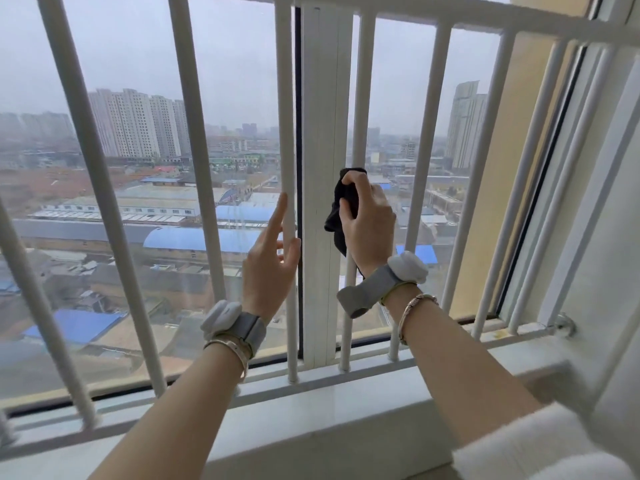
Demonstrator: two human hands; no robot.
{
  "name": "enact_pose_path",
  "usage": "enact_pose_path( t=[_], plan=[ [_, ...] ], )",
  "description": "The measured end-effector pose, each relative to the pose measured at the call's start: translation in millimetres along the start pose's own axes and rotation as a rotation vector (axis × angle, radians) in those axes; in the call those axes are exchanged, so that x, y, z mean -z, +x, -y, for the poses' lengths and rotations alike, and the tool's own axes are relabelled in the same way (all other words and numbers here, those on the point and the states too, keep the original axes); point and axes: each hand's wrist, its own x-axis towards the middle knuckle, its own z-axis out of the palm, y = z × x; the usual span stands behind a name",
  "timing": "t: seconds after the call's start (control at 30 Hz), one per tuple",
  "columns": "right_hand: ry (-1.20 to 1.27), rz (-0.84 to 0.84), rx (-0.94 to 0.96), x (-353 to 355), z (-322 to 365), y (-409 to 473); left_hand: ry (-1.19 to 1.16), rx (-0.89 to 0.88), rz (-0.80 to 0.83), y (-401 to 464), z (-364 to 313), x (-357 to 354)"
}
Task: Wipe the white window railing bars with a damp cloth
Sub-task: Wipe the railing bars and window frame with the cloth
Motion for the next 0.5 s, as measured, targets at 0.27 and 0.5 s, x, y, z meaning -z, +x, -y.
enact_pose_path(
  t=[0.27, 0.5],
  plan=[
    [0.008, 0.122, -0.049, -8, -27, -111, 0.042, 0.060, 0.043, -51, 18, -13],
    [-0.013, 0.255, -0.159, -10, -42, -190, 0.125, 0.112, 0.099, -100, 36, -24]
  ],
)
